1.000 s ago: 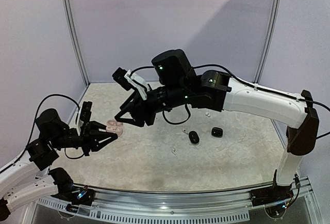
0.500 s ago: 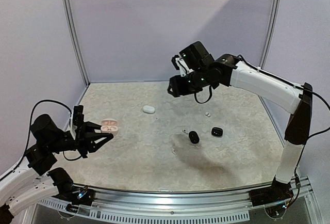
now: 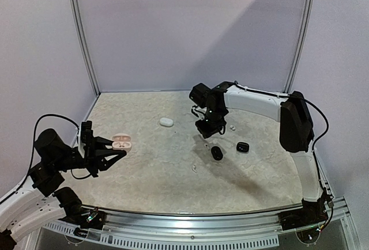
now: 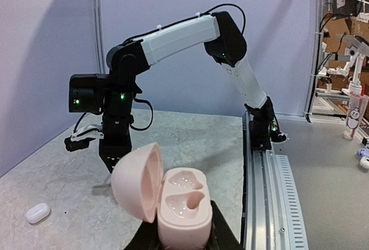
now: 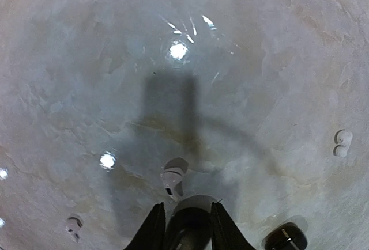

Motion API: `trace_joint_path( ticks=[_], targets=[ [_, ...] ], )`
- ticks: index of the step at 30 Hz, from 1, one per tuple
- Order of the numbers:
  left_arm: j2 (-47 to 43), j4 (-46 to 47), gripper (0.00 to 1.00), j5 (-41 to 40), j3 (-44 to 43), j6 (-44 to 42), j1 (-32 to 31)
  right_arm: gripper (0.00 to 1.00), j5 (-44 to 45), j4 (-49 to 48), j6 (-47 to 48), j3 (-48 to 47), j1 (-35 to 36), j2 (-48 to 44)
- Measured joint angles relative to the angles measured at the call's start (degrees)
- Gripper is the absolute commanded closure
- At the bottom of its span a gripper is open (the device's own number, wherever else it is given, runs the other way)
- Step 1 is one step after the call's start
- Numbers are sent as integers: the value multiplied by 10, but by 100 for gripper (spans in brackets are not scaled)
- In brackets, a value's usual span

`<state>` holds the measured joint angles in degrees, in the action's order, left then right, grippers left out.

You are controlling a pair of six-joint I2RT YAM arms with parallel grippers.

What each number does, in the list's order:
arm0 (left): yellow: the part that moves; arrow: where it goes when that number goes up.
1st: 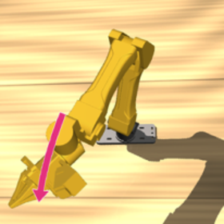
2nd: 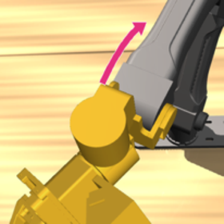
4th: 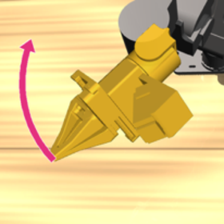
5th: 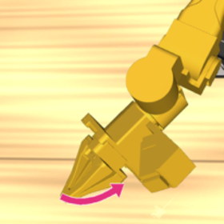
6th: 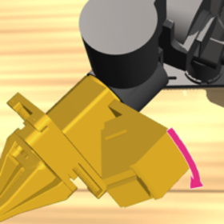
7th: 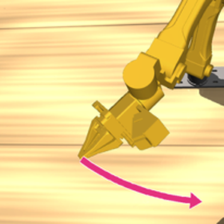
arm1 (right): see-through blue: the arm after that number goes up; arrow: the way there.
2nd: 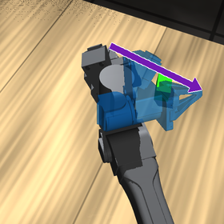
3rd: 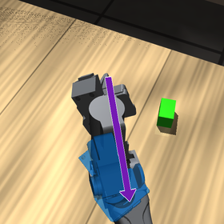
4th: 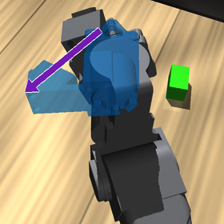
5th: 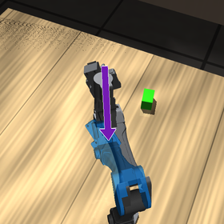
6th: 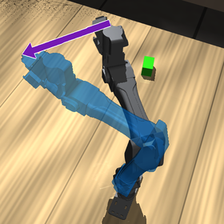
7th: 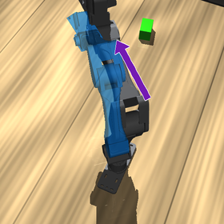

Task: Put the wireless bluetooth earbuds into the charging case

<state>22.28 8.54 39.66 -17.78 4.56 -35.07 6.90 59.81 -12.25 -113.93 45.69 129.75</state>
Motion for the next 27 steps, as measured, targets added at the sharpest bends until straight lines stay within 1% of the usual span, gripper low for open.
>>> trace_joint_path(
  ticks=[8, 14, 17, 27],
  targets=[
    [-1, 7, 100, 0, 8, 8, 20, 83, -16, -5, 22, 0, -38, 8],
    [-4, 9, 100, 0, 10, 14, 21, 84, -25, -7, 28, 2, -36, 43],
    [-7, 10, 100, 0, 12, 15, 22, 87, -28, -7, 31, 4, -34, 54],
    [-7, 10, 100, -1, 15, 15, 22, 91, -62, -15, 21, 29, -32, 50]
  ],
)
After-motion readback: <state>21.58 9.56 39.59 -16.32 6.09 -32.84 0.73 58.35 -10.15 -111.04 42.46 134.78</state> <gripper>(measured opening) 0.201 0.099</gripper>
